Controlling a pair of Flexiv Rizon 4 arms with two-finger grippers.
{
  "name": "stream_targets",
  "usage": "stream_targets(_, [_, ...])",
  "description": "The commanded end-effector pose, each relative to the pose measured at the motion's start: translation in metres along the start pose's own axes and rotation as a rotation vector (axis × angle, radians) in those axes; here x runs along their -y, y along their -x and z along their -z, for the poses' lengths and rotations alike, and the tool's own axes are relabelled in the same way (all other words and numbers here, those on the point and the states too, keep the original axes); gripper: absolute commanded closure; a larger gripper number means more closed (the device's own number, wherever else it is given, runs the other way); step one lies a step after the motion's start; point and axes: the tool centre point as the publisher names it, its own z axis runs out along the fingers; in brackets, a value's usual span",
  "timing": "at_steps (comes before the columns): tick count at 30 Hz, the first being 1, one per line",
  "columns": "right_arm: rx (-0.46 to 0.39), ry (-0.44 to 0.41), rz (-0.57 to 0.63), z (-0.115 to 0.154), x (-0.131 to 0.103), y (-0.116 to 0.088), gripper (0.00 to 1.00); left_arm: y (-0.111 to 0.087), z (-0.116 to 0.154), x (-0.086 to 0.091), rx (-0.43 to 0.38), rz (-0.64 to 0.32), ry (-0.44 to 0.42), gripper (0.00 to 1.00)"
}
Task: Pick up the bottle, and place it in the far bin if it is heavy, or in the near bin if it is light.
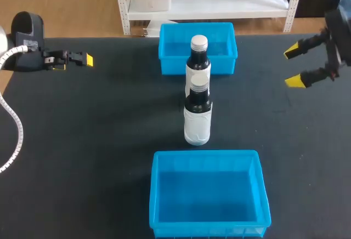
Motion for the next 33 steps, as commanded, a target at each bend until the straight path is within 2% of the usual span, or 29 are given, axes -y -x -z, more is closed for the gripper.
stream_targets(1, [0.031, 0.002, 0.025, -0.01, -0.001, 0.003, 0.0, 0.0, 0.0, 0.0, 0.0, 0.0, 0.0, 0.0])
stream_targets(15, [0.046, 0.022, 0.053, -0.048, -0.028, 0.029, 0.0, 0.0, 0.0, 0.0, 0.0, 0.0, 0.0, 0.0])
stream_targets(33, [0.075, 0.085, 0.079, -0.096, -0.05, 0.05, 0.0, 0.0, 0.0, 0.0, 0.0, 0.0, 0.0, 0.0])
